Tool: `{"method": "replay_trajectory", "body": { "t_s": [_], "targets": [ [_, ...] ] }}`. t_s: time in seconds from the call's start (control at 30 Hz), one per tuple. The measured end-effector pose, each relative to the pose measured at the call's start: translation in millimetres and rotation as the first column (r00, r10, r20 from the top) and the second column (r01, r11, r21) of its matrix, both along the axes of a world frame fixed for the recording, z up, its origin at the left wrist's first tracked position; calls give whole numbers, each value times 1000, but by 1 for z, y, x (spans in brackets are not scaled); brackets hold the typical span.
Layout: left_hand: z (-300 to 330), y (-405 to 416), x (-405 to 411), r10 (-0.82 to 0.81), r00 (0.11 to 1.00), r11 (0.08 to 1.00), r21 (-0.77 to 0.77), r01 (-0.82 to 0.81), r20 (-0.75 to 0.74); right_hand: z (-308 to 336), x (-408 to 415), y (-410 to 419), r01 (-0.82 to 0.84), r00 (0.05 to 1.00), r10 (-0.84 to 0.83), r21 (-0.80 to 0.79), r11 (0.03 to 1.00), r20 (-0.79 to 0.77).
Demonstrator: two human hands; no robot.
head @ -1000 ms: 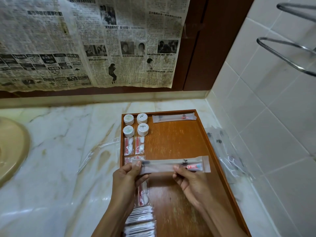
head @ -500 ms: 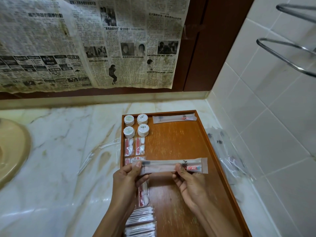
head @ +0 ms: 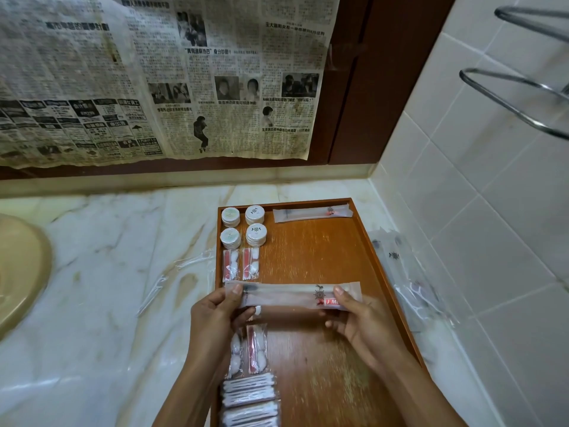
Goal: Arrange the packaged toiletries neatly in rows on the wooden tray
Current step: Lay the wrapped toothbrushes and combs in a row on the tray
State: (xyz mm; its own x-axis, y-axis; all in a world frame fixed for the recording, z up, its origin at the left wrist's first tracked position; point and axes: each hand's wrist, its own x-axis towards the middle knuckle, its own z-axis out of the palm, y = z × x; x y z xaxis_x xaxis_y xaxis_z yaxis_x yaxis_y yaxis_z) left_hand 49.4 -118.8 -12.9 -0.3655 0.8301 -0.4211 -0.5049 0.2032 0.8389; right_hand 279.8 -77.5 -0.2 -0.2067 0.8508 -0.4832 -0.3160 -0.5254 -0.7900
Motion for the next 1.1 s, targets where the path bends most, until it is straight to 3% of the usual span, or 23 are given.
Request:
{"method": "replay_trajectory", "body": {
  "t_s": [0.23, 0.47, 0.93, 1.1],
  "targets": [
    [-1, -2, -2, -64, 998, 997, -46, 63, -19, -3, 2, 3, 57, 996, -54, -33, 998, 77],
    [5, -1, 2, -55, 989, 985, -154, 76, 136, -5, -1, 1, 164, 986, -163, -28, 986, 37],
    [10, -14, 9, 81, 984, 976, -213, -46, 158, 2, -11, -16, 213, 975, -214, 33, 977, 56],
    [5, -25, 3, -48, 990, 985, -157, 69, 135, 0, -8, -25, 205, 977, -206, 26, 978, 62]
  ]
}}
